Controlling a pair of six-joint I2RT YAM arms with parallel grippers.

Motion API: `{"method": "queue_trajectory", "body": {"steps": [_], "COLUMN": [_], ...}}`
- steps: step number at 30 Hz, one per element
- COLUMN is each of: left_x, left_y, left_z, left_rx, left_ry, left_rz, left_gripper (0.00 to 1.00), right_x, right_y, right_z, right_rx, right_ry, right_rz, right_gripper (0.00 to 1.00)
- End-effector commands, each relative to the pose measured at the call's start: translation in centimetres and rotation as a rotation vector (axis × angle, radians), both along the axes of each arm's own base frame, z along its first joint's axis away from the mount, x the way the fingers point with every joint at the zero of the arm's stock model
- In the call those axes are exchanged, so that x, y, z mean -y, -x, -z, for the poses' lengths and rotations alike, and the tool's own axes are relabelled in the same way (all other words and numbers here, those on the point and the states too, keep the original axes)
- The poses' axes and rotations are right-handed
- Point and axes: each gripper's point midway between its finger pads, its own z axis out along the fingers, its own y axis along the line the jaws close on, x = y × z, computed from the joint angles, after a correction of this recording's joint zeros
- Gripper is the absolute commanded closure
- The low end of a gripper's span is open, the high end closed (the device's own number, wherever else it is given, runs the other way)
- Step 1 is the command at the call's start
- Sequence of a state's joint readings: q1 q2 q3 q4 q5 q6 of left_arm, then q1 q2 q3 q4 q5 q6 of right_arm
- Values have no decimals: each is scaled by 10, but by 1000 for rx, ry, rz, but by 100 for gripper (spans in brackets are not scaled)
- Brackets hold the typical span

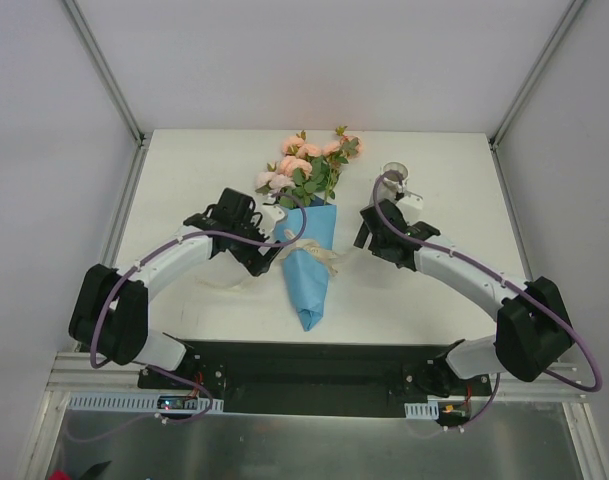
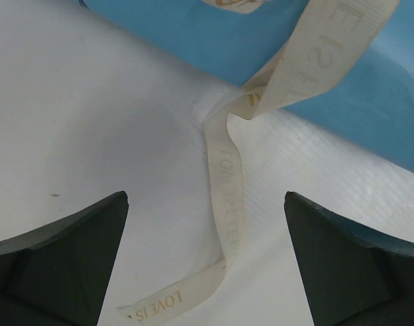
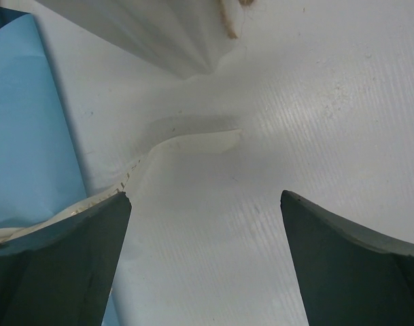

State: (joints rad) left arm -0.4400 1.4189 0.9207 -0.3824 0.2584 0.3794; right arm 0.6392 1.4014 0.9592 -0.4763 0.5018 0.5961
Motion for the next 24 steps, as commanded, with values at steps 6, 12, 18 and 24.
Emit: {"method": "queue_trajectory", "body": {"steps": [6, 12, 18, 24], "left_x": [10, 11, 12, 19], "left_y": [-7, -14, -16, -18], "left_z": [32, 44, 49, 50], "left_rx": [24, 34, 46, 44], "left_ry": [-34, -68, -67, -52], "left_rz": [78, 97, 100, 99], "left_gripper": [1, 6, 21, 70], "right_x": [-1, -3, -16, -33], "right_y": [-5, 0, -7, -16], "right_z": [-10, -1, 7, 6], "right_rx": [63, 63, 67, 111], "right_ry": [-18, -34, -65, -108], "right_rz": [72, 75, 81, 91], "right_gripper": [4, 4, 5, 9]}}
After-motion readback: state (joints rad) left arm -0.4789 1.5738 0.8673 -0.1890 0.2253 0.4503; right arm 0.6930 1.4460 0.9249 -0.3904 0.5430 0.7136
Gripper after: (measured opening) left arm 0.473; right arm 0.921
